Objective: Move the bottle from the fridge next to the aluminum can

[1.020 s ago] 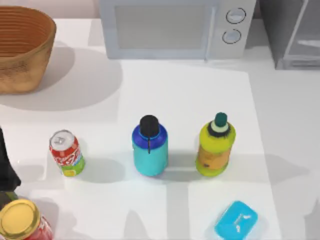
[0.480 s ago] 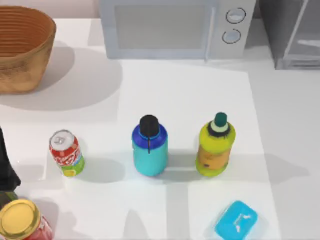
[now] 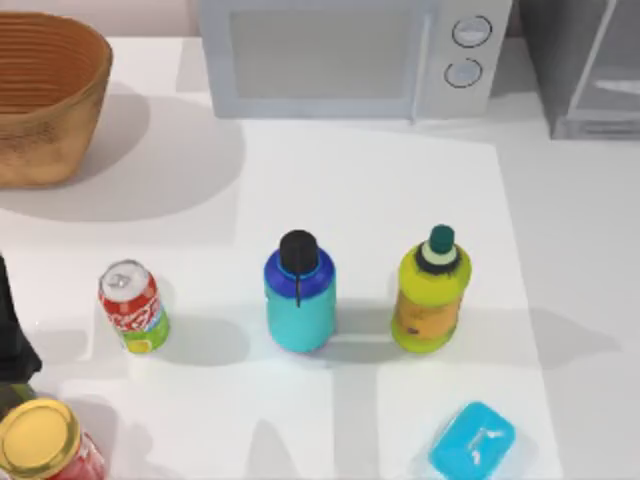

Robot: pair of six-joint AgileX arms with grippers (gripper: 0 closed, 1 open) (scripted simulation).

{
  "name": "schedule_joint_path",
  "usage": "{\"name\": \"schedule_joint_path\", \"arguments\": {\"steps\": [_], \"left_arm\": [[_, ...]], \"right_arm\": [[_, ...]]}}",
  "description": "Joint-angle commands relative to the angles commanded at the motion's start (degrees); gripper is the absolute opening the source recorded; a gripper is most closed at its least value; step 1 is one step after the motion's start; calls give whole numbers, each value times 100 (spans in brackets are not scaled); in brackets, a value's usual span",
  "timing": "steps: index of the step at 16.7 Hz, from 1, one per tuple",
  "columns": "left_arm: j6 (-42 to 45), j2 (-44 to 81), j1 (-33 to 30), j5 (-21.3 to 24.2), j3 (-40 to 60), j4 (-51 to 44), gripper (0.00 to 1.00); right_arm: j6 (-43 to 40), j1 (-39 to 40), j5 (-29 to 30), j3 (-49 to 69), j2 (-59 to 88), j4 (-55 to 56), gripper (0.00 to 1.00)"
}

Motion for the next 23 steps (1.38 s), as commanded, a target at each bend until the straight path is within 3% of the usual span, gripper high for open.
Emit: {"name": "schedule_joint_path", "arguments": {"steps": [5,13,16,19,23], "left_arm": [[0,0,0,0,0,0,100],[0,0,0,0,0,0,100],[0,0,0,0,0,0,100],[0,0,0,0,0,0,100],[0,0,0,0,0,0,100]], "right_arm": [[-2046,-1976,-1281,855,1949,73,100],[-7486,-6421,-3501,2387,7125,38,100],[-9130,-7988,-4126,2878,8907,-58,100],[-10262,-9121,-4583,3235,10213,-133,100],[-11053,-9876,-4920,3508,11150,-224,100]]}}
